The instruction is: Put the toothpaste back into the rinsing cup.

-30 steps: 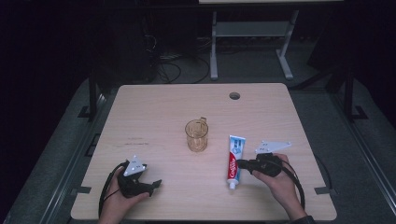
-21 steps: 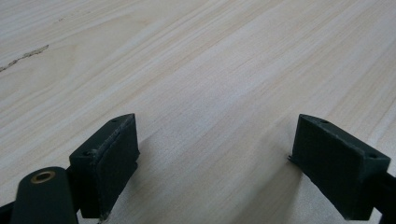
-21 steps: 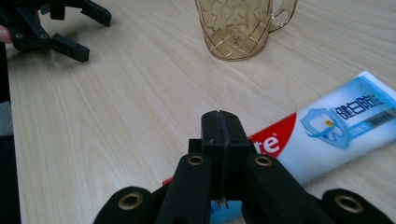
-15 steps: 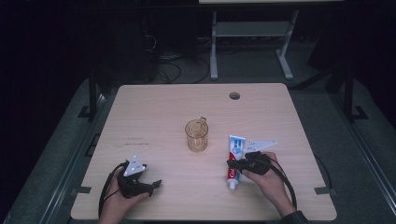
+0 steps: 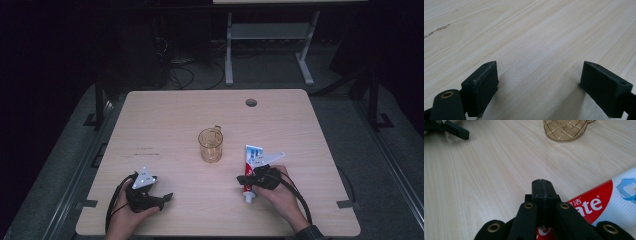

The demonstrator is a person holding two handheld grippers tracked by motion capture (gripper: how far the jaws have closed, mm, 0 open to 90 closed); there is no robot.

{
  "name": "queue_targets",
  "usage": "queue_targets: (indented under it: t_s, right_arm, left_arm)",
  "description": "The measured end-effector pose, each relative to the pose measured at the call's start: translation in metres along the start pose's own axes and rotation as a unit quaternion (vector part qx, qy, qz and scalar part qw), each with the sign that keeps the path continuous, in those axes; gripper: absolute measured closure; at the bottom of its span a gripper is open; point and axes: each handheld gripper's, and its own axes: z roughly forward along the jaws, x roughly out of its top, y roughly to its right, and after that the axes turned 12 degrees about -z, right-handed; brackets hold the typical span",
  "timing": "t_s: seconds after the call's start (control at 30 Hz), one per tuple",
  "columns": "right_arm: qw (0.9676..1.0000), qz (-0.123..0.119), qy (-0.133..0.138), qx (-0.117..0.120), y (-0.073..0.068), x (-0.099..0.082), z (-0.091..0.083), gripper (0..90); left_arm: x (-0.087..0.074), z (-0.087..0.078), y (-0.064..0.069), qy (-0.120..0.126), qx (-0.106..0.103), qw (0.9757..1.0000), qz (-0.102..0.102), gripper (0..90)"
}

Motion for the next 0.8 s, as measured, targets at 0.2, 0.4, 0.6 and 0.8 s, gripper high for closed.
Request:
queue_targets:
  t_s: [0.2,0.4,0.6,0.8]
  right_arm:
    - [1.0,0.004,-0.003,0.0,0.0,-0.002,0.0,90.0]
    - [0.9999,0.002,-0.008,-0.006,0.0,-0.006,-0.003,90.0]
    - [0.9998,0.011,-0.008,-0.015,0.003,-0.012,-0.011,90.0]
    - [0.9996,0.02,-0.009,-0.018,0.006,-0.02,-0.017,90.0]
  left_arm:
    - [0.0,0.0,0.0,0.0,0.0,1.0,0.0,13.4]
    - [0.0,0.0,0.0,0.001,0.0,1.0,0.0,13.4]
    - [0.0,0.0,0.0,0.002,0.0,1.0,0.0,13.4]
    - [0.0,0.0,0.0,0.001,0.0,1.0,0.0,13.4]
